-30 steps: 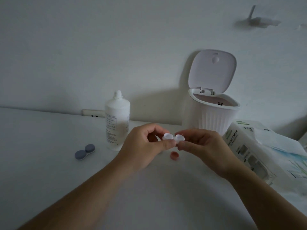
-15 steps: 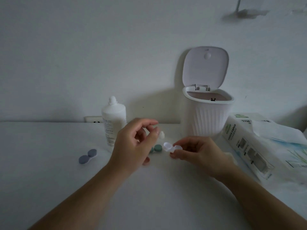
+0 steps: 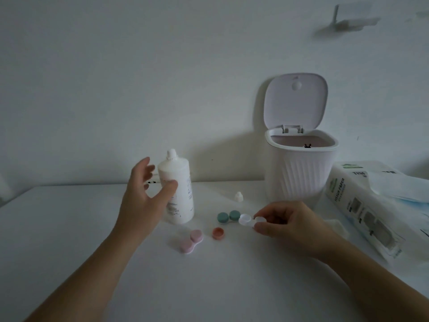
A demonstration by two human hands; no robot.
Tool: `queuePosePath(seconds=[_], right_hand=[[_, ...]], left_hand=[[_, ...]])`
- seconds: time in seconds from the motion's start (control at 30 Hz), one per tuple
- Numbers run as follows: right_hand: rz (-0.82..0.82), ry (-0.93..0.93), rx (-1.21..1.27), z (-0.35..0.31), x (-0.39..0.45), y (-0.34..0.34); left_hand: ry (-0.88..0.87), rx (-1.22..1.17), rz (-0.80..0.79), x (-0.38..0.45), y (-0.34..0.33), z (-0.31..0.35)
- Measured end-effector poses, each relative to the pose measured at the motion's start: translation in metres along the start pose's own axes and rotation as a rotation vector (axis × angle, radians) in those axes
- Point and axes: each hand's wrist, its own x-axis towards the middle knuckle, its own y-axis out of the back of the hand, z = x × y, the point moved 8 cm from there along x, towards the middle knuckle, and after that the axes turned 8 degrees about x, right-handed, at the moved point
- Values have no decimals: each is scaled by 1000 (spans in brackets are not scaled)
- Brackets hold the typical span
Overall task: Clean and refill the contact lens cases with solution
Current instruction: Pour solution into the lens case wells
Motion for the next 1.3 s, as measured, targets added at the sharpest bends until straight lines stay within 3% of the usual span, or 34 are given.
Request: queuePosePath(seconds=[0.13, 0.7, 1.13, 1.3], right_hand=[[-8, 10, -45, 2, 0, -1], [-8, 12, -79, -1, 0, -2], [-28, -7, 11, -4, -3, -4], [10, 13, 7, -8, -5, 0]], left_hand=[[41, 79, -102, -6, -14, -15], [-15, 123, -63, -7, -23, -15], [-353, 43, -163, -20, -28, 51], [-402, 42, -185, -15, -34, 56]])
